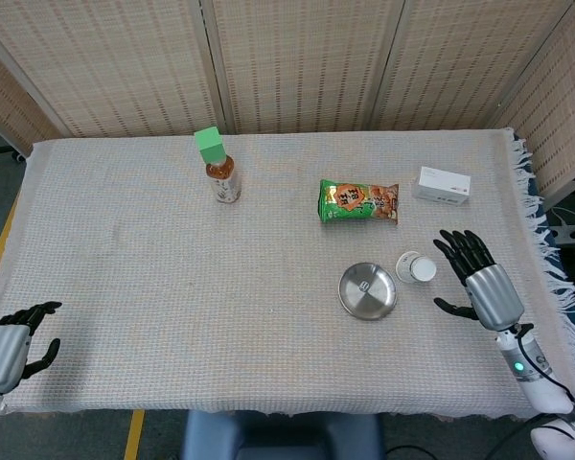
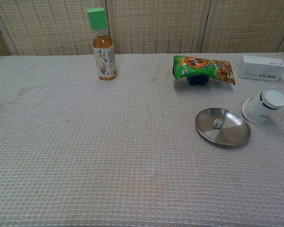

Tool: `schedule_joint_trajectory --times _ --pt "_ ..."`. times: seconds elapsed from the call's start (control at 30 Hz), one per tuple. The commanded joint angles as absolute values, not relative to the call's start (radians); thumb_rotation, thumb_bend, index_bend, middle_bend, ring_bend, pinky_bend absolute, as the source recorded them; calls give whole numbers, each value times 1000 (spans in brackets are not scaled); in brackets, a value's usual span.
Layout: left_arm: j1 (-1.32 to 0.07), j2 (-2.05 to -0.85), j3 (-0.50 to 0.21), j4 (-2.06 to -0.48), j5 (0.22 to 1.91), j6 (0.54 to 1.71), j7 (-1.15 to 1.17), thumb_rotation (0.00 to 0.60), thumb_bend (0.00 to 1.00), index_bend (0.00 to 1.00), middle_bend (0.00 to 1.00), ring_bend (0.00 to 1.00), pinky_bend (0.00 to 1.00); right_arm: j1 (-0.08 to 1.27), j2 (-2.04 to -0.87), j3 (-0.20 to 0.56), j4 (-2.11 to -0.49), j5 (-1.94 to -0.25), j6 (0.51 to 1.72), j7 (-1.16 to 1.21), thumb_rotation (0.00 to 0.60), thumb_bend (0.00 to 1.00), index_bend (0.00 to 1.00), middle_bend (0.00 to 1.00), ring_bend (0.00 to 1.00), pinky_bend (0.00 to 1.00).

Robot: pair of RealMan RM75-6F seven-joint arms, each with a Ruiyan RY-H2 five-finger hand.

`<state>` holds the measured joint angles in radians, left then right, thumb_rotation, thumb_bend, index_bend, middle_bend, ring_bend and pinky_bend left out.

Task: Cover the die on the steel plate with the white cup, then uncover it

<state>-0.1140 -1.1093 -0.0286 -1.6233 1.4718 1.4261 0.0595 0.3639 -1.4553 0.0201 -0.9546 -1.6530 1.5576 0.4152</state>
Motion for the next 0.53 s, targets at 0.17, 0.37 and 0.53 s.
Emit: schedule_joint_trajectory --times 0.17,0.37,0.53 --pt "-121 -1113 -29 -1619 1469 1414 56 600 398 239 301 317 401 356 -1455 23 -959 -1658 1572 423 600 0 0 0 0 0" --pt "-125 -1116 -28 -1612 1479 1413 47 600 399 239 301 317 401 346 -1453 23 -968 -1664 1587 415 600 0 0 0 0 0" --pt "-125 -1116 -27 -1608 1485 1417 40 600 399 239 301 317 401 339 -1452 23 -975 -1668 1595 409 600 0 0 0 0 0"
